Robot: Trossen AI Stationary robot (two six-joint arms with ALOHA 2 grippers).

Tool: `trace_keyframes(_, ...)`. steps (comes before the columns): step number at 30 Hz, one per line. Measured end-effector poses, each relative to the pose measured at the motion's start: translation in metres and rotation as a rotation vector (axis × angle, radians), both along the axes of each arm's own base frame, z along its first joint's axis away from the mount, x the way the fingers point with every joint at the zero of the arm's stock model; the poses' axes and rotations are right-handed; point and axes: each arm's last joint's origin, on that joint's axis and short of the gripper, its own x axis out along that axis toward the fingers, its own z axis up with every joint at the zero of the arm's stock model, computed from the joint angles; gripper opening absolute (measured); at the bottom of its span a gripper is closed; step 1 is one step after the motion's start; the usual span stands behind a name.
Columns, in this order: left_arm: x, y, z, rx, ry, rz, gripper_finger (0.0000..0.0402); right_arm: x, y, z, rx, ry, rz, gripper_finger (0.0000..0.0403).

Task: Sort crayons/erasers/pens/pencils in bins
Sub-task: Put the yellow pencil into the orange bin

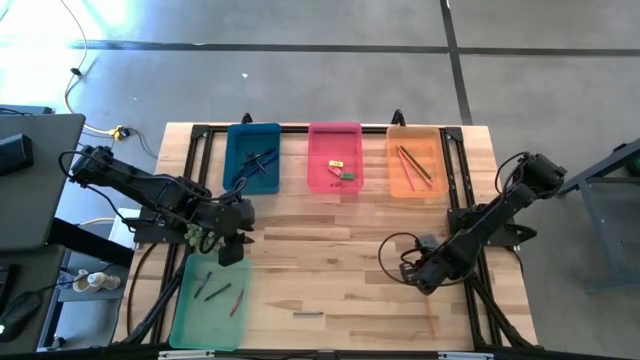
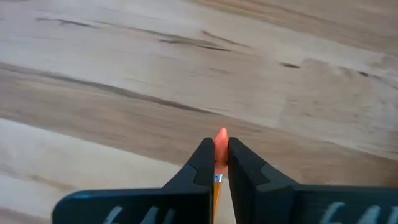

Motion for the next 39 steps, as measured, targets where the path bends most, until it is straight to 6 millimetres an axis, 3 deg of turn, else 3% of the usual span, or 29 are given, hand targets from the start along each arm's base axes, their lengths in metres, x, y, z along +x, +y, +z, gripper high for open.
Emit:
trace_keyframes(22, 0.000, 0.000, 0.000, 0.003, 0.000, 0.003, 0.0138, 0.029, 0.006, 0.037, -0.110, -0.279, -0.065, 0.0003)
trace_keyframes(33, 0.000, 0.001, 0.000, 0.023, -0.002, -0.016, 0.0138, 0.060, -0.014, 0.064, -0.233, -0.405, -0.054, 0.0003)
trace_keyframes(39, 0.000, 0.002, 0.000, 0.071, -0.012, 0.005, 0.0143, 0.077, -0.035, 0.083, -0.358, -0.442, -0.036, 0.0003)
